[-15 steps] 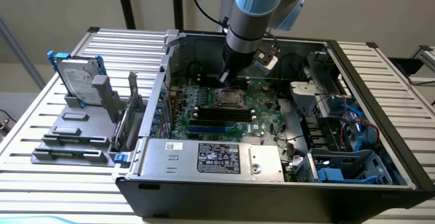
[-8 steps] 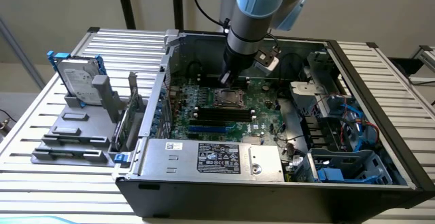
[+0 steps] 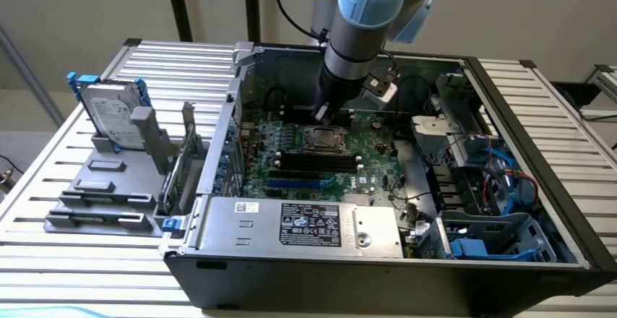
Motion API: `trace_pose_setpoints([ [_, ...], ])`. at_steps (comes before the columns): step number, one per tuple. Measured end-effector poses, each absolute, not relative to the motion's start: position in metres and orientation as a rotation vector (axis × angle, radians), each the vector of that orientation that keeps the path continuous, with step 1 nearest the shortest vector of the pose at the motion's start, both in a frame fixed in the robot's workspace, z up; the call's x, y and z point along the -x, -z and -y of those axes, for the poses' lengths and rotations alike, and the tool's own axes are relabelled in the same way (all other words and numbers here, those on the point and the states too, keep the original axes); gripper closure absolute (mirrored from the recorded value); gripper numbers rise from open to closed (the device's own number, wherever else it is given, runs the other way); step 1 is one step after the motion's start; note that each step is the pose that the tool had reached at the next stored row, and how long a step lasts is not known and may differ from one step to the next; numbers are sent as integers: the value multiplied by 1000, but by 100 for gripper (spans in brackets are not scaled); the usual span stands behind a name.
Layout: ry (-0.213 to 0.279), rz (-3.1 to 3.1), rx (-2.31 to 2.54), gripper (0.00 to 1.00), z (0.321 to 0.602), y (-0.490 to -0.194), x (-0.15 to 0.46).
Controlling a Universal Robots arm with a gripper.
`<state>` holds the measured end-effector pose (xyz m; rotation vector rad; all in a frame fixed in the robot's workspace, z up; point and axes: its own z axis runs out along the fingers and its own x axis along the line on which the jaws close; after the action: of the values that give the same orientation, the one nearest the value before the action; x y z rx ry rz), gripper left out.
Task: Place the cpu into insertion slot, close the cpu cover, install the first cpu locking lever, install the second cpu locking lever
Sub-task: 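Install the first cpu locking lever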
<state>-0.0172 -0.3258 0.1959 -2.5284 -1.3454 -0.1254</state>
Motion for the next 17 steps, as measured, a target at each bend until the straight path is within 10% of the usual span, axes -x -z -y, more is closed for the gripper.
trace_pose_setpoints([
  [17,128,1344,2526,89,328,-193,9],
])
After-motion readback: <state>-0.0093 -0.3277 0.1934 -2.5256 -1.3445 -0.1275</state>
